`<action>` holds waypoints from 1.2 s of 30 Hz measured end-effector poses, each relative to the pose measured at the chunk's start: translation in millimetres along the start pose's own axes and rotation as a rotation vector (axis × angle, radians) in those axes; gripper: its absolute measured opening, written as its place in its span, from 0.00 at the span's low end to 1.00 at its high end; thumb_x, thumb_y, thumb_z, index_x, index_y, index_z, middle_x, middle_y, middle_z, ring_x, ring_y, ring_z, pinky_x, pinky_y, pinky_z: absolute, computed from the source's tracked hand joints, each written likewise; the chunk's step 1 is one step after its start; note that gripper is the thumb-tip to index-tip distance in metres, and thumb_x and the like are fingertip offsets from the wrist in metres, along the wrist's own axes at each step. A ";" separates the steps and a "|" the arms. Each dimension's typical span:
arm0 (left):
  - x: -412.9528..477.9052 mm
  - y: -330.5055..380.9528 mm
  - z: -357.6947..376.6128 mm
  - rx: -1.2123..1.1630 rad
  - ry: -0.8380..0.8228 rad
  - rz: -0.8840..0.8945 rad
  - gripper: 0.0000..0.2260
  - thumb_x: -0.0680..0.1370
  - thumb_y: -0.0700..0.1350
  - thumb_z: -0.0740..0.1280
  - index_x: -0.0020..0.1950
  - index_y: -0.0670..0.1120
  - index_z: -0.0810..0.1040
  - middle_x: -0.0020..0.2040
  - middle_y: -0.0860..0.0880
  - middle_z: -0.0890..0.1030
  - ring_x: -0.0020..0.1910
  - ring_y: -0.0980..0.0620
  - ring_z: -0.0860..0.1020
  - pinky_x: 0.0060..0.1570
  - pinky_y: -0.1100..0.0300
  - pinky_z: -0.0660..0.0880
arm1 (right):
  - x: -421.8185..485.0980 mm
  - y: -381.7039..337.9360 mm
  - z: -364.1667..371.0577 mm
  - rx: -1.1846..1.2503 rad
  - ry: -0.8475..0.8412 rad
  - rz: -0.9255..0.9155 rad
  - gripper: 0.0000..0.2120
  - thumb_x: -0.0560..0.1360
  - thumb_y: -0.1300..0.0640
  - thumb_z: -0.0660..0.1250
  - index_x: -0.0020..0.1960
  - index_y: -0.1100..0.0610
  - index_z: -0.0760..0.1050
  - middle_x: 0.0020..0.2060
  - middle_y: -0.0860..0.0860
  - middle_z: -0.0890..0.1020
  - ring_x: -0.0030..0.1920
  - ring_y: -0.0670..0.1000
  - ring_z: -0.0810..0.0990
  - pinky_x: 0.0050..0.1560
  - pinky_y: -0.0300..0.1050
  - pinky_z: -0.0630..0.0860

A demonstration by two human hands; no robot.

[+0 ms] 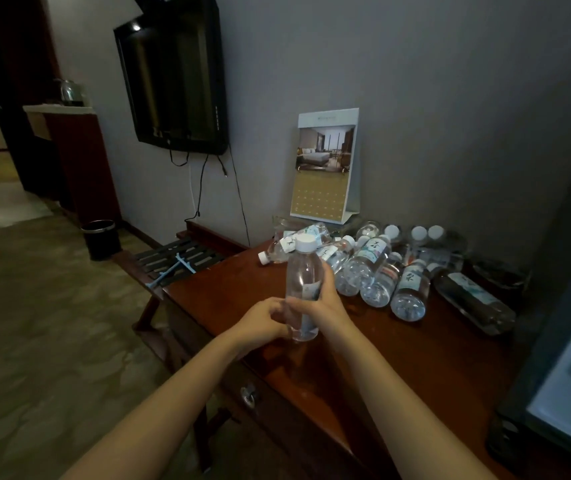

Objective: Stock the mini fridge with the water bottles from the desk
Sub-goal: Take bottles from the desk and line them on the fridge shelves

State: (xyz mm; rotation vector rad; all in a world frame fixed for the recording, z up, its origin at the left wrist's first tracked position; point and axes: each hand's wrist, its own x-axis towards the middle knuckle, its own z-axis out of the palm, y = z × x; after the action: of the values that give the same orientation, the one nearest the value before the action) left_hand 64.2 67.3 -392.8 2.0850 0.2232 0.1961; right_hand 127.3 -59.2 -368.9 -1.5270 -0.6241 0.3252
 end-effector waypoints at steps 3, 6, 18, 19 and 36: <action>-9.9 13.2 11.7 0.031 -0.043 0.013 0.08 0.66 0.34 0.71 0.35 0.47 0.81 0.51 0.55 0.75 0.55 0.55 0.74 0.58 0.59 0.70 | -18.2 -6.5 -17.6 0.005 0.046 0.002 0.36 0.69 0.67 0.72 0.69 0.49 0.58 0.67 0.53 0.70 0.64 0.52 0.72 0.66 0.54 0.70; -22.9 28.1 27.9 -0.030 -0.068 0.036 0.08 0.67 0.34 0.72 0.34 0.47 0.80 0.44 0.51 0.80 0.47 0.54 0.78 0.53 0.58 0.74 | -41.7 -12.4 -39.3 -0.090 0.046 0.003 0.29 0.67 0.62 0.75 0.62 0.49 0.65 0.58 0.49 0.77 0.59 0.49 0.77 0.60 0.47 0.75; -78.3 95.5 128.9 -0.178 -0.041 0.151 0.21 0.66 0.44 0.77 0.47 0.48 0.64 0.42 0.51 0.79 0.39 0.61 0.79 0.39 0.62 0.76 | -141.8 -40.7 -123.6 -0.504 0.217 0.076 0.27 0.61 0.41 0.75 0.56 0.49 0.72 0.49 0.46 0.81 0.49 0.47 0.80 0.52 0.49 0.78; -84.1 101.6 137.1 -0.201 -0.033 0.161 0.22 0.66 0.44 0.77 0.48 0.48 0.65 0.45 0.49 0.80 0.42 0.59 0.80 0.42 0.59 0.78 | -151.9 -44.2 -131.0 -0.530 0.226 0.059 0.26 0.62 0.40 0.74 0.56 0.48 0.73 0.49 0.45 0.81 0.49 0.46 0.80 0.51 0.48 0.78; -115.6 227.3 289.7 -0.019 -0.206 0.602 0.28 0.67 0.47 0.76 0.55 0.52 0.59 0.53 0.58 0.74 0.54 0.62 0.75 0.52 0.63 0.73 | -324.1 -77.8 -276.4 -0.263 0.602 -0.018 0.24 0.74 0.64 0.68 0.67 0.51 0.69 0.58 0.50 0.78 0.58 0.49 0.77 0.59 0.47 0.76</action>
State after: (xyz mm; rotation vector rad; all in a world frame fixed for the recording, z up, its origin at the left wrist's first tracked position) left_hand 36.6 -314.8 -345.5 2.0836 -0.5360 0.3371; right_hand 8.0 -473.6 -329.8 -1.7584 -0.2050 -0.2417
